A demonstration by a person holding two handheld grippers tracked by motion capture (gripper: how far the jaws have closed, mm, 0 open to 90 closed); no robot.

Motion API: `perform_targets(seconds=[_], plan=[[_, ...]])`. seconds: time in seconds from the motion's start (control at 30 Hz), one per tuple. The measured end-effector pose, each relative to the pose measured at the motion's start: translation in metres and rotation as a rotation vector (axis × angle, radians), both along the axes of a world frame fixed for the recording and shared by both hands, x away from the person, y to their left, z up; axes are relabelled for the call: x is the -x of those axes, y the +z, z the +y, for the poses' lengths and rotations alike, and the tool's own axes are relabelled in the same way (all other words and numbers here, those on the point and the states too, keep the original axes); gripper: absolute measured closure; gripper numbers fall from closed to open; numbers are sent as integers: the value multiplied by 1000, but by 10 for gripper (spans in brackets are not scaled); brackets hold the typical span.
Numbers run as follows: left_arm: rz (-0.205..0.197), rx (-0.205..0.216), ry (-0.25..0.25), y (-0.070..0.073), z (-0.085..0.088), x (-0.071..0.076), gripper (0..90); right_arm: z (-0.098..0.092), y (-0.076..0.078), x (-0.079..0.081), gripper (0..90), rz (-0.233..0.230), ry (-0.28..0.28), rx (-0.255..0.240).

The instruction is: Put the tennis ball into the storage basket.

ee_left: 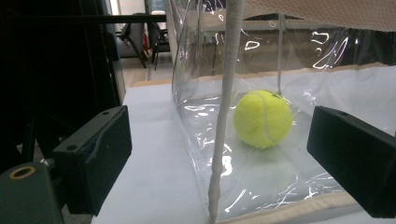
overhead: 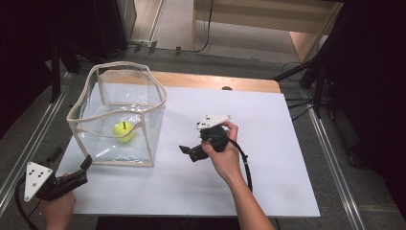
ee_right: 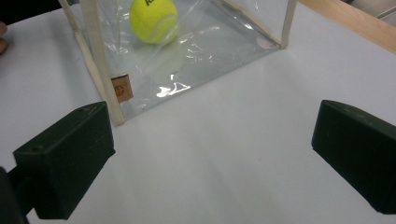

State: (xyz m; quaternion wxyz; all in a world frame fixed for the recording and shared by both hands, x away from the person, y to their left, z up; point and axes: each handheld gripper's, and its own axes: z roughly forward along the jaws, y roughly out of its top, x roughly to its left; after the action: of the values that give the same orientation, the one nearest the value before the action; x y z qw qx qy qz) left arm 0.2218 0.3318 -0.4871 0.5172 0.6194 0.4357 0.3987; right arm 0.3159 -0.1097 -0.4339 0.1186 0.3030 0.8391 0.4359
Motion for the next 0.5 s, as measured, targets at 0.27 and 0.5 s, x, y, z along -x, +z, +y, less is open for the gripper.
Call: perform_targets(seconds=[0.27,0.5], plan=[[1,-1,1,0,0,0,69,-17,-12,7,0,-4,-31,-21],[0,0,1,0,0,0,69,-31,-19,17,0,-7,-62,-37]])
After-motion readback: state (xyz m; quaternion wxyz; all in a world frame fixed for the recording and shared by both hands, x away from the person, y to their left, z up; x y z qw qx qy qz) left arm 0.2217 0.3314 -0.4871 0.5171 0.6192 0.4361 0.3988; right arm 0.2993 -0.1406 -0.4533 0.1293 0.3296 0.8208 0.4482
